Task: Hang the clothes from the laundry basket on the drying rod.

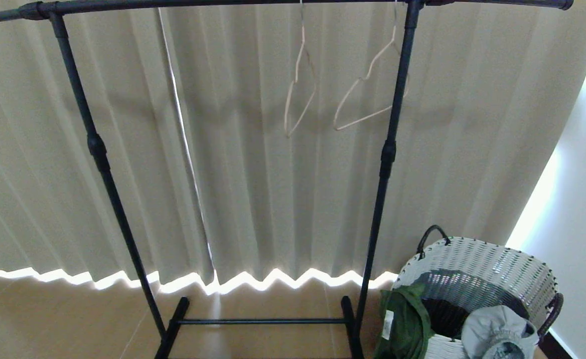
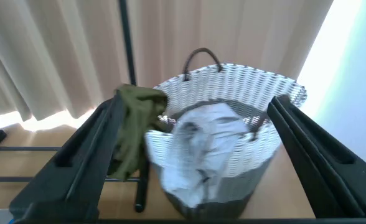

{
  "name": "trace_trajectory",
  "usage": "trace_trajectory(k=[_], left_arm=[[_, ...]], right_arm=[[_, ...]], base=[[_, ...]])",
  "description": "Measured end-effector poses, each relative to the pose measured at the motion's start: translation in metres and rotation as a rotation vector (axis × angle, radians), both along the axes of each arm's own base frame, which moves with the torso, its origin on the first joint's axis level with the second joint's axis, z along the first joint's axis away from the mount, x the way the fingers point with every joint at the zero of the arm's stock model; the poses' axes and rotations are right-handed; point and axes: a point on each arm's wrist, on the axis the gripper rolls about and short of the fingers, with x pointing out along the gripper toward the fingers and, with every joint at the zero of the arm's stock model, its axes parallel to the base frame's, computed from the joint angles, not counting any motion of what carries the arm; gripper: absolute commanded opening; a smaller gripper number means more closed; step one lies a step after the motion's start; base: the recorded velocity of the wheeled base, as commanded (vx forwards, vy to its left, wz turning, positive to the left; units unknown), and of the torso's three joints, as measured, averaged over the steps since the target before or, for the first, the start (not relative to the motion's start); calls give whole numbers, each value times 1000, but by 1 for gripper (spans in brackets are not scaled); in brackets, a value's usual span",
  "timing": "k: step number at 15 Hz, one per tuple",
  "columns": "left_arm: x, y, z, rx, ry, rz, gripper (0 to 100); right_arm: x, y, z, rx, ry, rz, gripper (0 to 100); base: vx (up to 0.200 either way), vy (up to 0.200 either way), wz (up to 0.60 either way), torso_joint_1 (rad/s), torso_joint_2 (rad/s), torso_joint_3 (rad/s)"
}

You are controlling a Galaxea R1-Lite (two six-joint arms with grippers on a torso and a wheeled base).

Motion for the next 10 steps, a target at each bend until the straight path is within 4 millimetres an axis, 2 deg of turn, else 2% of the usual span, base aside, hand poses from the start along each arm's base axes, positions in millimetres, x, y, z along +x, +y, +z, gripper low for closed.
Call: trace_trajectory(k=[1,9,10], left_arm=[[0,0,0,0,0,0,100],[0,0,0,0,0,0,100],[0,0,0,0,0,0,100]], right_arm=[[0,0,0,0,0,0,100],[0,0,1,9,-3,3,100],[0,0,1,5,-3,3,100]], base=[[0,-200,0,2,-2,2],[0,0,0,0,0,0],[200,0,0,7,7,12]])
